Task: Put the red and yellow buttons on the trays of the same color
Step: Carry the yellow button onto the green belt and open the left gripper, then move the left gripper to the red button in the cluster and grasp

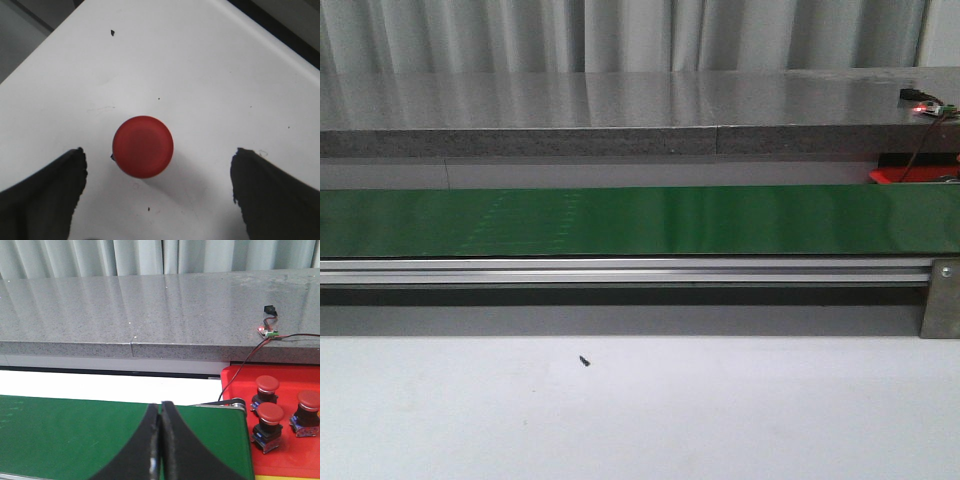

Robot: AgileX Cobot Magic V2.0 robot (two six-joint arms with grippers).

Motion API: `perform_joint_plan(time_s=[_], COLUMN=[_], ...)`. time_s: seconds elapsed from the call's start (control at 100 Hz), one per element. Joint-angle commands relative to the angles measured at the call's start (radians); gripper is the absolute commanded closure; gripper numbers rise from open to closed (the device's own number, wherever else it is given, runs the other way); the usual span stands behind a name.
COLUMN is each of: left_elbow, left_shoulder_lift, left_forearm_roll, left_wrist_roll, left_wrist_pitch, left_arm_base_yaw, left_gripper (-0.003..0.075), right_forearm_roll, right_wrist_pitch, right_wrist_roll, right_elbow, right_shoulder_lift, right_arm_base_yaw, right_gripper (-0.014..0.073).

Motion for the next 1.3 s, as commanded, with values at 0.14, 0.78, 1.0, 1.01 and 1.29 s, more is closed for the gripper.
perform_joint_plan(time_s=[0.14,0.78,1.0,1.01,1.29], left_elbow=[-0.083,-0.09,-0.09,-0.09,-0.09], left_shoulder_lift=[0.02,0.058,0.058,0.058,0.003], left_forearm_roll=[0.0,0.005,0.005,0.005,0.009], left_wrist_roll=[-0.003,-0.007,-0.007,-0.007,-0.003], left_wrist_pitch=[-0.046,-0.106,-0.101,-0.099,-0.049], left_arm_base_yaw=[0.002,0.002,0.002,0.002,0.002], left_gripper=[0.0155,0.0388,0.0527,0.0528,0.053], right_forearm_roll=[0.021,0.021,0.021,0.021,0.021], right_wrist_pitch=[-0.001,-0.001,-0.001,-0.001,-0.001], right_wrist_roll=[-0.008,-0.008,-0.008,-0.008,-0.008], right_elbow=[-0.025,-0.025,-0.025,-0.025,-0.025], right_shoulder_lift=[-0.001,-0.001,-0.001,-0.001,-0.001], right_arm_base_yaw=[0.003,0.003,0.003,0.003,0.003], right_gripper=[0.0651,0.0651,0.0651,0.0651,0.0651])
